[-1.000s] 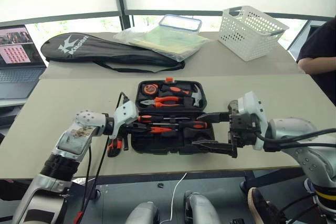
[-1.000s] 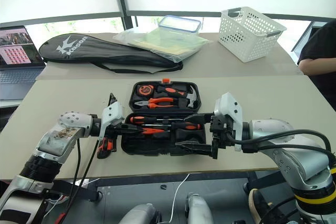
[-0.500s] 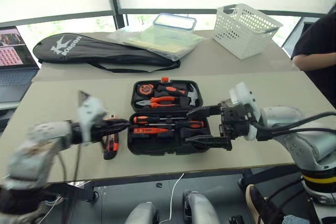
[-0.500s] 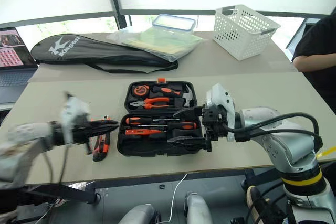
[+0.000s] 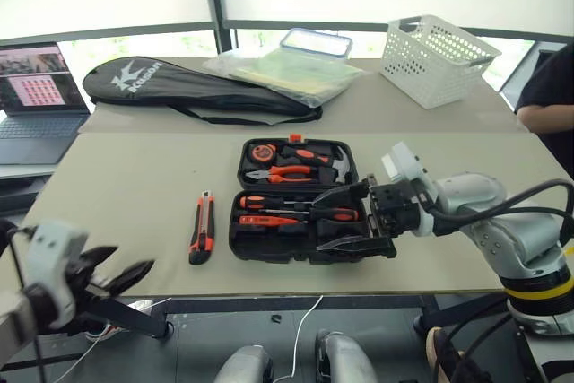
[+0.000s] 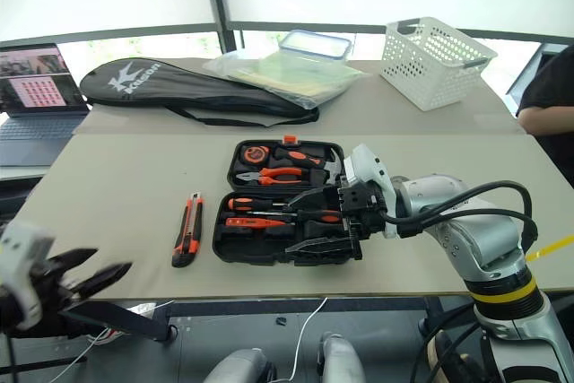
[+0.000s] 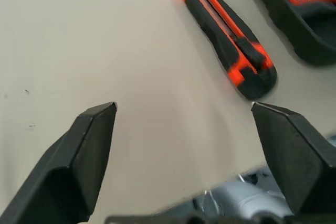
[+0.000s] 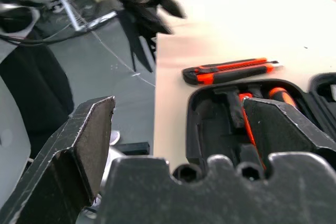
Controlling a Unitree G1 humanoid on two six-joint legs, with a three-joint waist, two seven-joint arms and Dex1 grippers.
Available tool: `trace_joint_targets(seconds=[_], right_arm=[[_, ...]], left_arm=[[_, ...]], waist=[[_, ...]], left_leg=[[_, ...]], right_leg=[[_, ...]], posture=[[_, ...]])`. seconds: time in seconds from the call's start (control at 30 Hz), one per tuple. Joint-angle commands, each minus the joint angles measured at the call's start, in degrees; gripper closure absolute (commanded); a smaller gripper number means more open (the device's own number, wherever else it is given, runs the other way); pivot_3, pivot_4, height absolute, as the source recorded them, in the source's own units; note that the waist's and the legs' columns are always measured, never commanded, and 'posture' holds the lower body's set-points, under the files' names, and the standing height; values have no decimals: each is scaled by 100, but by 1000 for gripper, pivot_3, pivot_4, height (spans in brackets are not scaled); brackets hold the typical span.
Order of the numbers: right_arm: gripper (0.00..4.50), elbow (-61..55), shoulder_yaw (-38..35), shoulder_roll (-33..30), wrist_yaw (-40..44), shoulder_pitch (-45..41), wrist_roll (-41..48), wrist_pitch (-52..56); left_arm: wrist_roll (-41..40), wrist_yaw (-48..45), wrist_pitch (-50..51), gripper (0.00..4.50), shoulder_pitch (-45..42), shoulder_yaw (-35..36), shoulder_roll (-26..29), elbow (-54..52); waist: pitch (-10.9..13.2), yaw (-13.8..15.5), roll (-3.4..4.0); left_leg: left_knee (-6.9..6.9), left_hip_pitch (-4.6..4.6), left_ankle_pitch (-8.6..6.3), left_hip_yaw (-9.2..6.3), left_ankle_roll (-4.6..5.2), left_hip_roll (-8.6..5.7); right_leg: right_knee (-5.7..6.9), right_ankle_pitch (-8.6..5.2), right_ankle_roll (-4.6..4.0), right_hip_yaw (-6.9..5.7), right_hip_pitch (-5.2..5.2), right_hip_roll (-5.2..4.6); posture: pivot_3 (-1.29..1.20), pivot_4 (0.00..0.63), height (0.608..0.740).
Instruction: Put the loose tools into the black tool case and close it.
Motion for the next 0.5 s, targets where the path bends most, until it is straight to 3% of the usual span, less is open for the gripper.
trace_joint_targets(seconds=[0.03, 0.27, 0.5], right_arm=[[0, -280, -160, -14, -53, 53, 41, -48], [0, -552, -222, 50, -503, 334, -181, -169], [0, -846, -316, 65, -766, 624, -155, -138]], left_arm=[[200, 1171, 1753, 87, -1344, -503, -305, -24], [84, 2332, 2050, 87, -2235, -1523, -542, 528], [49, 2932, 2050, 87, -2602, -2377, -706, 1316]], waist=[[0, -41, 1], [-2, -199, -1], [-2, -158, -1]], left_leg=[[-2, 4, 0, 0, 0, -1], [-62, 20, 5, 5, -17, -2], [-71, 14, 2, 3, -64, -3]], right_leg=[[0, 0, 0, 5, 0, -3], [0, -1, -9, 8, -14, 1], [-4, -12, -25, 6, -31, -1]], posture=[[0, 150, 740], [0, 150, 740], [0, 150, 740]])
